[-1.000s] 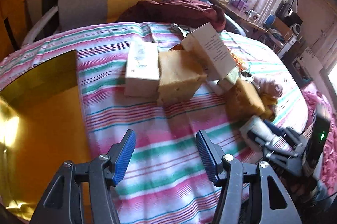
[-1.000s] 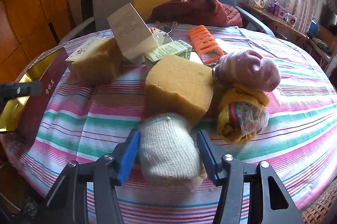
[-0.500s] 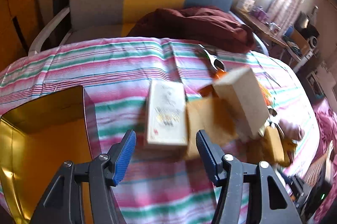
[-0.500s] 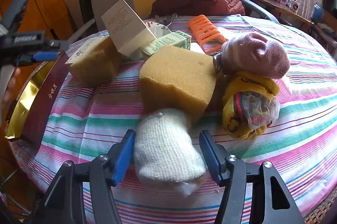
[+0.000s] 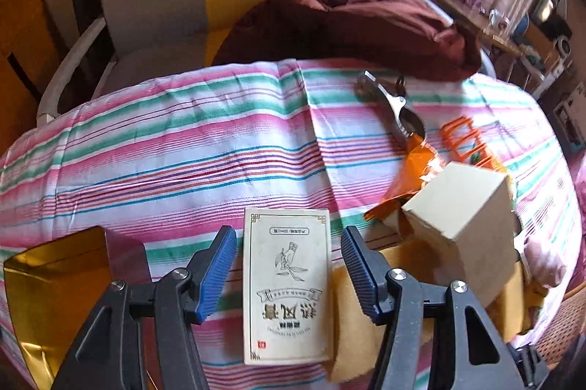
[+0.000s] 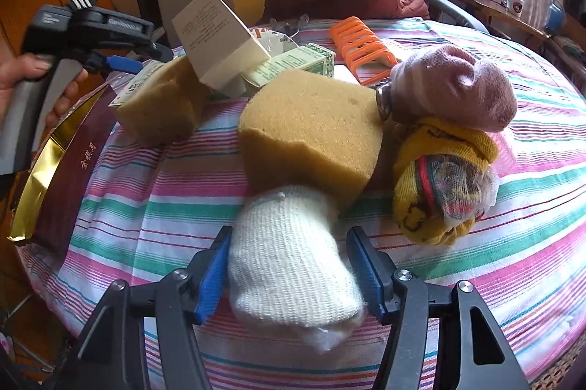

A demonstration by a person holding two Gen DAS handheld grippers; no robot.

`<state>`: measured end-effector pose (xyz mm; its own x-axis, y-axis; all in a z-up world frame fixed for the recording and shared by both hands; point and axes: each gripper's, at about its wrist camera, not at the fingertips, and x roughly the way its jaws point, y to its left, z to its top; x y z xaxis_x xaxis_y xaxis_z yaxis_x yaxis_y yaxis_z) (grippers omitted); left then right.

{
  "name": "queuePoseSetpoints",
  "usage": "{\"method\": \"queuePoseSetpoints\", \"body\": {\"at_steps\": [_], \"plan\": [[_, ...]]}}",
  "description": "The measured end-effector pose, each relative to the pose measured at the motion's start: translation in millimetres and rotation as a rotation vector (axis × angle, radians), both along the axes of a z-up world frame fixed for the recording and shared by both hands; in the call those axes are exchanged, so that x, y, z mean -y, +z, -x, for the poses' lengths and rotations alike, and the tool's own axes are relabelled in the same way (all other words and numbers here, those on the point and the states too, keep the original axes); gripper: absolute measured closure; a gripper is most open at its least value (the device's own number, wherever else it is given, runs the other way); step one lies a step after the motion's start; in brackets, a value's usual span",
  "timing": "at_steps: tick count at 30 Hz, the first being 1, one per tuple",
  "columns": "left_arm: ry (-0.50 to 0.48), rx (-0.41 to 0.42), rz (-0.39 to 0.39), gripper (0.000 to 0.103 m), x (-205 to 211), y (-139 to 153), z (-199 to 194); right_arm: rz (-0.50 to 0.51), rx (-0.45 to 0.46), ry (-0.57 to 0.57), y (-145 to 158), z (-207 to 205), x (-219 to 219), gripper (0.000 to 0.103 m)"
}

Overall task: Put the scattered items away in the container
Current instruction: 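Grasp the white sock with the right tool while the left tool grasps a flat white box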

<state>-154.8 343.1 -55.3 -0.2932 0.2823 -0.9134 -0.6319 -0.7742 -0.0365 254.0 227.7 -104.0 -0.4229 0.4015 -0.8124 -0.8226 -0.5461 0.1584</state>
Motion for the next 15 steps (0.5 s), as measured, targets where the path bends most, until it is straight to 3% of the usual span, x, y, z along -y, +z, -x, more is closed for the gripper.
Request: {"method": "queuePoseSetpoints", "body": {"at_steps": [8, 15], "plan": [[-0.017, 0.006, -0.011, 0.050, 2.9, -12.5, 1.8, -0.013, 0.009, 0.004, 0.7, 2.5, 0.8, 0.042], [0.023, -0.011, -0.101, 0.051, 33.0, 2.1, -7.6, -0.034, 0.022, 0.019, 6.3, 4.6, 5.5, 0.046]]}}
